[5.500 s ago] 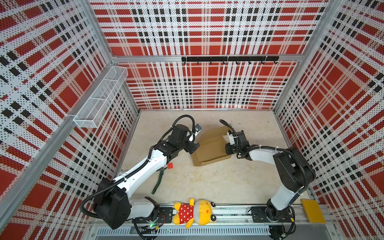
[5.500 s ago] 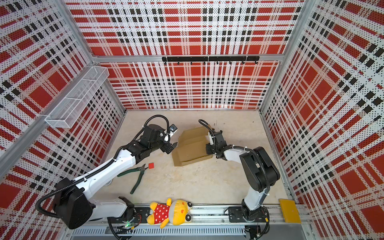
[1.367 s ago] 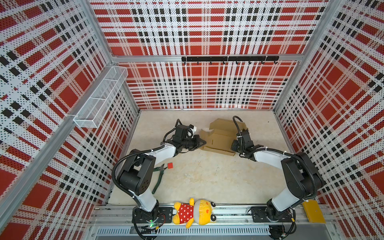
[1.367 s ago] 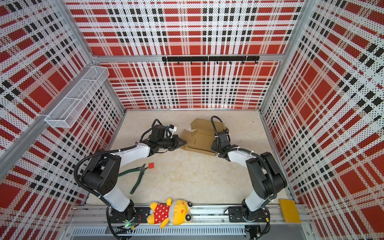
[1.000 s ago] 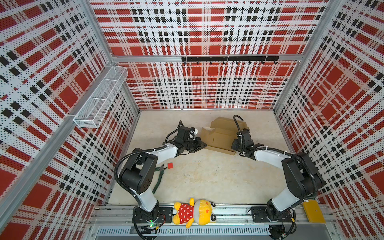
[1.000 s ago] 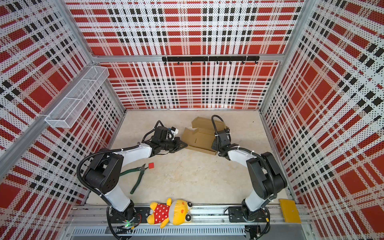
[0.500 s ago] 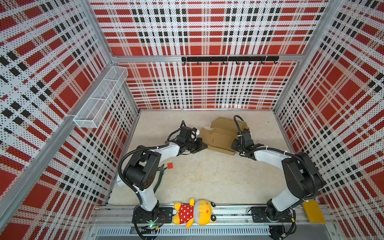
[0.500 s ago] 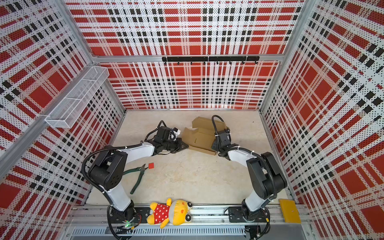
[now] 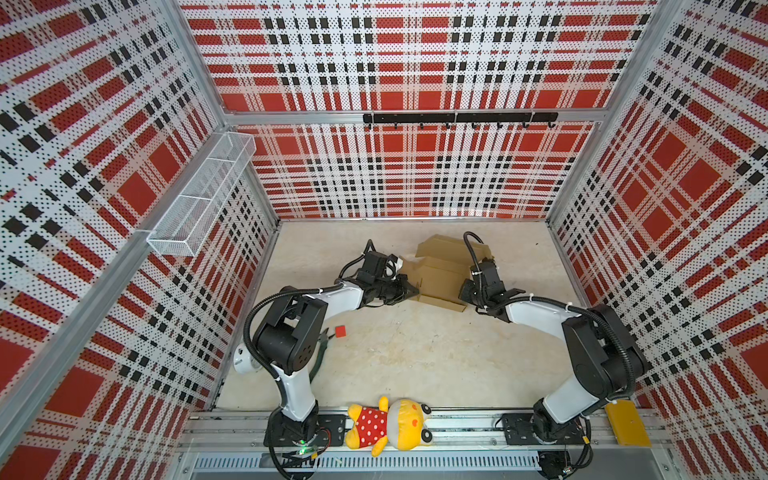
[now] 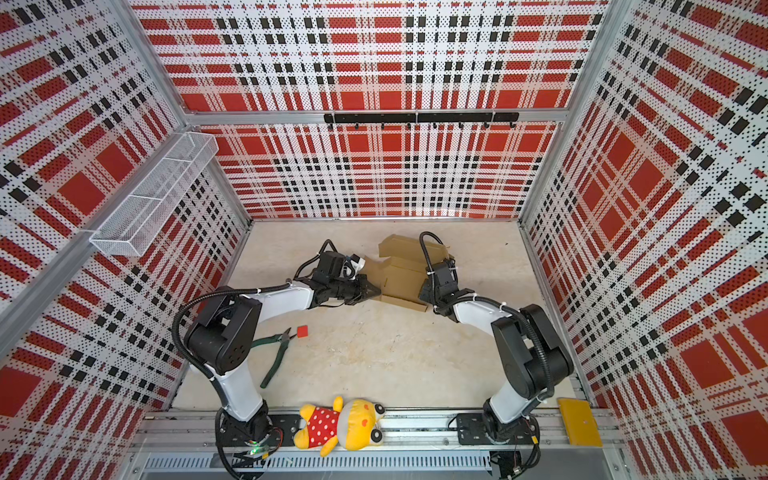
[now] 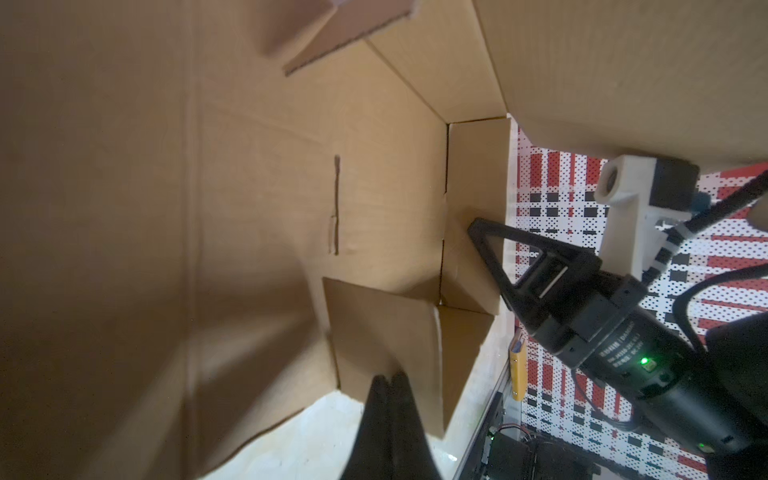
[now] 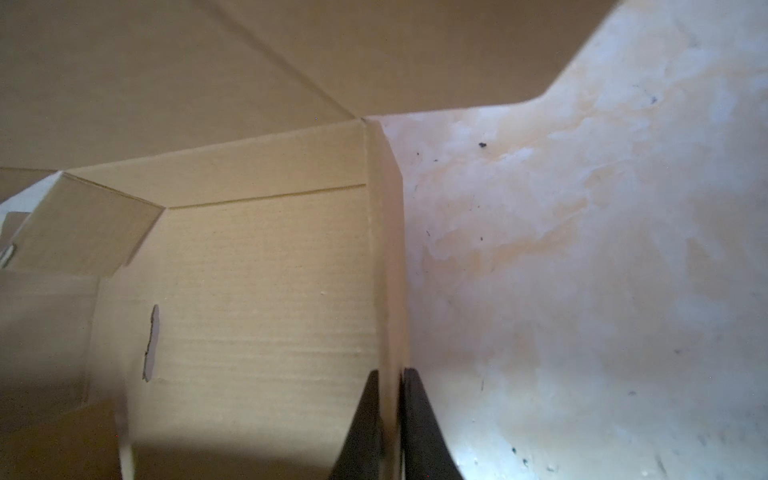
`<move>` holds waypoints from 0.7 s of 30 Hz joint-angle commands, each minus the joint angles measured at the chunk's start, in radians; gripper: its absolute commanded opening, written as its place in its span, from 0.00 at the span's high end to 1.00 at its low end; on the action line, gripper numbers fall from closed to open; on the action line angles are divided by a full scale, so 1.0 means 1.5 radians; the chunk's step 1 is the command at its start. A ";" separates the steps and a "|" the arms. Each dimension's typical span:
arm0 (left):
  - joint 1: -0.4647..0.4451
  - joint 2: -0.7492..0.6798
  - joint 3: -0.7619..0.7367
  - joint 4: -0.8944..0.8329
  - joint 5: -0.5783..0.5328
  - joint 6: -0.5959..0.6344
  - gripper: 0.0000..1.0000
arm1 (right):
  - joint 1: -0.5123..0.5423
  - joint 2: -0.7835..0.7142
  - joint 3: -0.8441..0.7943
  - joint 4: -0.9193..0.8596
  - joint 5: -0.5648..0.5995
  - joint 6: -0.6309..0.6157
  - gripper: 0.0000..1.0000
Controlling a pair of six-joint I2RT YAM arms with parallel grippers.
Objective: Fold the paper box
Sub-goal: 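Raise the box wall with the left gripper toward the right gripper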
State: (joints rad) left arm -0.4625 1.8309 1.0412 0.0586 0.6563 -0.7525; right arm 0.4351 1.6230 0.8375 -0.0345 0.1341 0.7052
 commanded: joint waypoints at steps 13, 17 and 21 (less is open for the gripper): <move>-0.002 0.008 0.013 0.026 0.026 0.023 1.00 | 0.030 -0.019 -0.017 0.078 -0.017 -0.026 0.88; -0.009 0.012 0.012 0.024 0.028 0.027 1.00 | 0.034 -0.015 -0.013 0.080 -0.021 -0.023 0.88; -0.012 0.013 0.008 0.026 0.027 0.028 1.00 | 0.043 -0.018 -0.013 0.083 -0.010 -0.030 0.88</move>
State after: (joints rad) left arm -0.4717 1.8370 1.0424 0.0757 0.6861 -0.7280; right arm 0.4873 1.6230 0.8135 0.0257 0.1101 0.6697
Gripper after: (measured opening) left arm 0.044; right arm 0.118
